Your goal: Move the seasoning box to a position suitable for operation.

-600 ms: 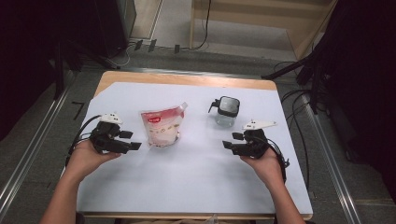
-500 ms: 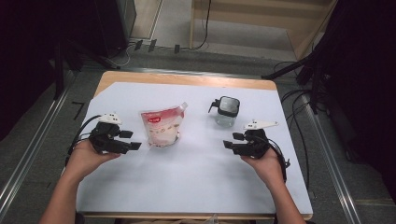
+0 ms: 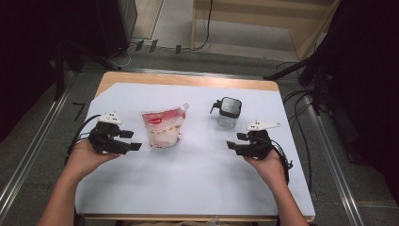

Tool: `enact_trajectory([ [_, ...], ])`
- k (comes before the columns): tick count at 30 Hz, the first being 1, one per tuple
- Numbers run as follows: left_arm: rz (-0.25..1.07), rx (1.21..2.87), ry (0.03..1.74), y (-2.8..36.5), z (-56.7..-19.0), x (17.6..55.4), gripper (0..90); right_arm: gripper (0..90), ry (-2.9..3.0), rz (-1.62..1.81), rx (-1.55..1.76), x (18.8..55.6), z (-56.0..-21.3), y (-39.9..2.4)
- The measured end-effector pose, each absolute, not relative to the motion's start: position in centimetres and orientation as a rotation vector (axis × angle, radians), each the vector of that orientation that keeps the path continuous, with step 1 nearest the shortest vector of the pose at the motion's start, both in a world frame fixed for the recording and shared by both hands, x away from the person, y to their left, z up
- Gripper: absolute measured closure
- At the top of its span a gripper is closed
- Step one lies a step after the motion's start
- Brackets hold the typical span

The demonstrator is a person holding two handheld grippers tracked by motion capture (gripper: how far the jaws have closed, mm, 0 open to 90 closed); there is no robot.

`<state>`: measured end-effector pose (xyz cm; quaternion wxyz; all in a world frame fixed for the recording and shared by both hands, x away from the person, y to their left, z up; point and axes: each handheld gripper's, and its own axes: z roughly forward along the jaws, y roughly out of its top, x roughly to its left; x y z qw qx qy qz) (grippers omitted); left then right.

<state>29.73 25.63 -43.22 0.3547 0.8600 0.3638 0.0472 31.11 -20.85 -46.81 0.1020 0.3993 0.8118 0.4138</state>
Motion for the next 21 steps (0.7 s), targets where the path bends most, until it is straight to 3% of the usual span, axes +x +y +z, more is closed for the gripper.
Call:
enact_trajectory([
  [21,0.137,2.215,0.928,25.38,-43.00,29.43,37.2,39.0,2.364,1.218,1.201,31.65,-46.96,-20.51],
])
